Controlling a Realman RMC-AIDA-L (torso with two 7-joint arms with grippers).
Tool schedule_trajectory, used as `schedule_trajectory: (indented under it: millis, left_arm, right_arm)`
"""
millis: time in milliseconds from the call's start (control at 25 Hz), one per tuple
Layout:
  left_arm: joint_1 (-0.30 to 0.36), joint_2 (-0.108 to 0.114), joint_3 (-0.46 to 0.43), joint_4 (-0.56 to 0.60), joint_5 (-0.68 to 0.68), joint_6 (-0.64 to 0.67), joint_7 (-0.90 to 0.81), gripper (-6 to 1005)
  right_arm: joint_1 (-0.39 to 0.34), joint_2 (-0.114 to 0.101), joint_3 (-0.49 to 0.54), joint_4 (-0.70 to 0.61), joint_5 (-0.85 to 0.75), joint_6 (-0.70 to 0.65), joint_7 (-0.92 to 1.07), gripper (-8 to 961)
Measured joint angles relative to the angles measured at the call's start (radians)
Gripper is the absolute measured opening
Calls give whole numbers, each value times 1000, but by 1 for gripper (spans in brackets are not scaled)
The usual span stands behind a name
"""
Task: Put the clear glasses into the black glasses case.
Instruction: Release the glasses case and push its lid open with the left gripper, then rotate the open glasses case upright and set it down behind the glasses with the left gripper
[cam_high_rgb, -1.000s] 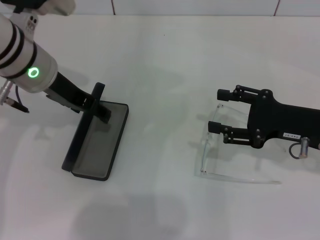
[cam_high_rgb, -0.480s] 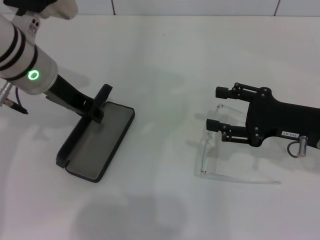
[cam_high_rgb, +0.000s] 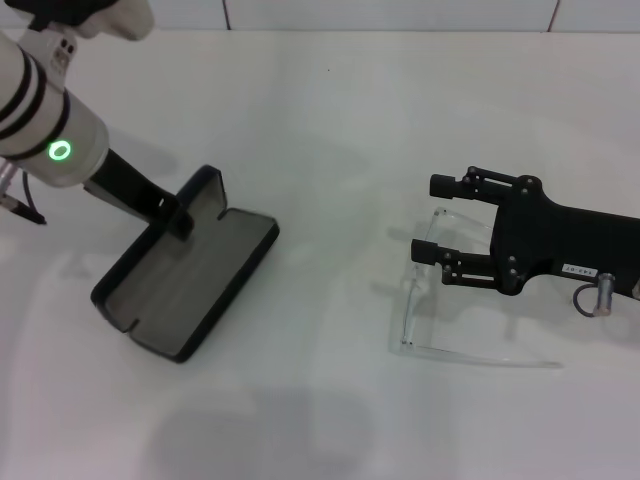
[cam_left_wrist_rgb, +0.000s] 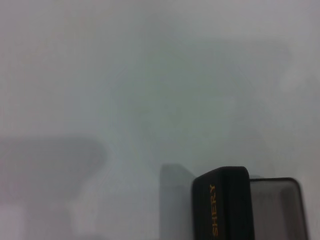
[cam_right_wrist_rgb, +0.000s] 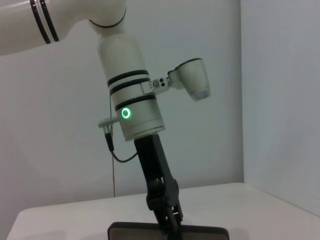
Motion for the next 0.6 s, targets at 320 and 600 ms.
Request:
schedule_trajectory:
  millis: [320,600]
  left_arm:
    - [2,-1,2,56,-5,-9,10,202]
    - [-14,-1,0,57,-7,-16,51,194]
  right_arm:
    - [0,0,11,0,0,0,-1,751]
    - [-4,3,12,0,0,-1,-1,751]
